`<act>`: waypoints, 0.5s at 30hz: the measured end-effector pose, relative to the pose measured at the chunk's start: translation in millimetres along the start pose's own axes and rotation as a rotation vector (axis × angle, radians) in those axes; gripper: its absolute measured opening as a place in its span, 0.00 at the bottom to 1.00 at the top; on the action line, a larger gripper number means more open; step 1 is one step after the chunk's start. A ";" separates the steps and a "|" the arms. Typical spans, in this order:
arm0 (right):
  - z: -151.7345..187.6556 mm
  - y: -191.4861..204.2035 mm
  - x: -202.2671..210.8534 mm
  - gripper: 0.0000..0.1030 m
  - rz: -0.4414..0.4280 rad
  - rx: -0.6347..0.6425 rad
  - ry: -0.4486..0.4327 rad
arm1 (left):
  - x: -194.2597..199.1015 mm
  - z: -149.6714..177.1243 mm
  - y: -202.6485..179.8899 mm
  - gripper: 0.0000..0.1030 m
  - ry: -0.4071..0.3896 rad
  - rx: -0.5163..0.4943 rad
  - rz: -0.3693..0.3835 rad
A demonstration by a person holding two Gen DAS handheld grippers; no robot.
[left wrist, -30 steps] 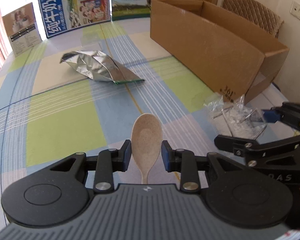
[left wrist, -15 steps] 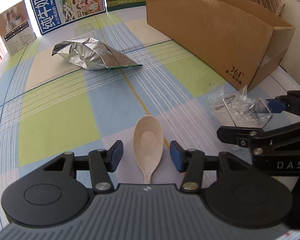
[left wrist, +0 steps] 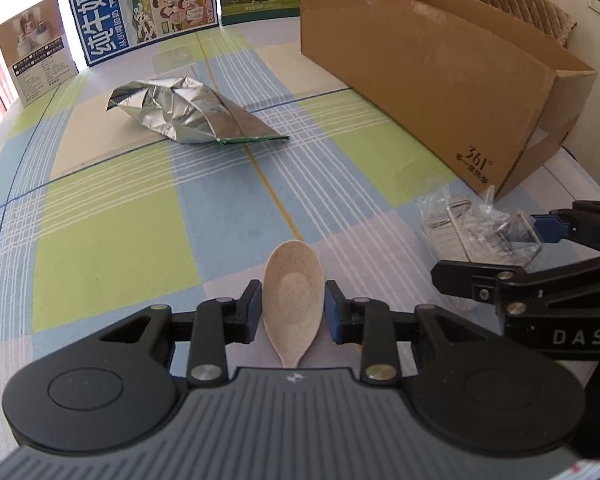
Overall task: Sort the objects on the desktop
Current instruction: 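Lift the spoon and wire rack and hold them above the table, then carry the wooden spoon with the left tool while the right tool carries the bagged rack over the box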
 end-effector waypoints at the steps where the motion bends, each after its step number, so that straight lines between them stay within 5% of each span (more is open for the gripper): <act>1: -1.3 0.9 2.1 0.69 0.000 0.001 -0.005 | 3.6 -1.6 -0.5 0.27 -0.005 0.000 0.000; 15: -33.7 4.5 55.7 0.69 0.011 0.009 -0.112 | 65.3 -41.0 -15.0 0.27 -0.121 0.030 -0.001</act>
Point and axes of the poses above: each gripper's, at about its wrist camera, not at the fingertips, and x roughly against the way its jaws point, y to its left, z to its underside, the point moved 10 cm from there along -x, roughly the way its jaws point, and after that the axes turned 6 degrees about -y, right-handed, at the moved point
